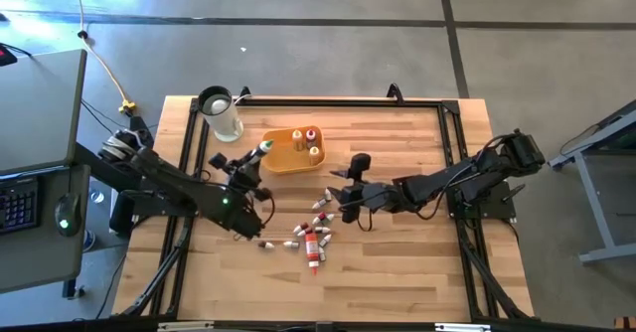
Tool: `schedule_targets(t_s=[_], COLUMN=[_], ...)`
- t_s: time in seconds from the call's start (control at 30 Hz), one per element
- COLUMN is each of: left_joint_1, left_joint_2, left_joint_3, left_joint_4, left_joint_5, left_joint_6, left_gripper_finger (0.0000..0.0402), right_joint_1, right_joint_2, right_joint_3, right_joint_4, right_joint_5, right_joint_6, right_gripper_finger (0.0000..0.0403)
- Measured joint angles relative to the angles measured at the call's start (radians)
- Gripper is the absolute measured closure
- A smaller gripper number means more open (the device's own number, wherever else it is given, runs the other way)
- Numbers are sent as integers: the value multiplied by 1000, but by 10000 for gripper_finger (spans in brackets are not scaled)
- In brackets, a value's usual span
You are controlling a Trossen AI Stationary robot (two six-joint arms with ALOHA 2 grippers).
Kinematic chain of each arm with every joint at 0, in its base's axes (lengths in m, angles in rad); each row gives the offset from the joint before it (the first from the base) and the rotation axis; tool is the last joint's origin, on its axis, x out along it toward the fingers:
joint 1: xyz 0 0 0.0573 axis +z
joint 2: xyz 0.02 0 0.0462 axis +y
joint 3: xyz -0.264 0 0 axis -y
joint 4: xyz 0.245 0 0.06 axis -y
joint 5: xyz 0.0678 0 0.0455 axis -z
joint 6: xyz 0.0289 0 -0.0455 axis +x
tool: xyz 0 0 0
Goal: Pick & Place food coloring
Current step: Put the large green food coloring bottle into the yellow bin
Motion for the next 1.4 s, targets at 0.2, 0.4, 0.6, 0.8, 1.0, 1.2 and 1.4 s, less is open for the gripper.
schedule_targets(t_s=[0.2, 0.4, 0.6, 0.8, 1.0, 1.2, 1.4], left_joint_1=[15, 16, 17, 83, 194, 346, 472], left_joint_2=[-63, -101, -106, -106, -202, -291, -267], left_joint_3=[-72, -74, -66, -66, -63, -90, -251], left_joint_4=[137, 368, 943, 1545, 1606, 1442, 1709], left_joint_5=[1, 22, 158, 493, 542, 802, 1241], left_joint_6=[29, 133, 692, 1434, 1628, 1551, 1538], left_gripper_finger=[284, 284, 284, 284, 284, 284, 284], right_joint_1=[-14, -21, -25, -25, -8, -7, -52], right_joint_2=[-13, -43, -68, -80, -79, -79, -79], right_joint_3=[-1, 0, 0, 0, 0, 0, 0], right_joint_4=[220, 397, 442, 444, 420, 386, 406], right_joint_5=[4, 21, 51, 88, 325, 327, 33], right_joint_6=[-185, -265, -273, -277, -327, -176, 34], right_gripper_finger=[190, 190, 190, 190, 190, 190, 190])
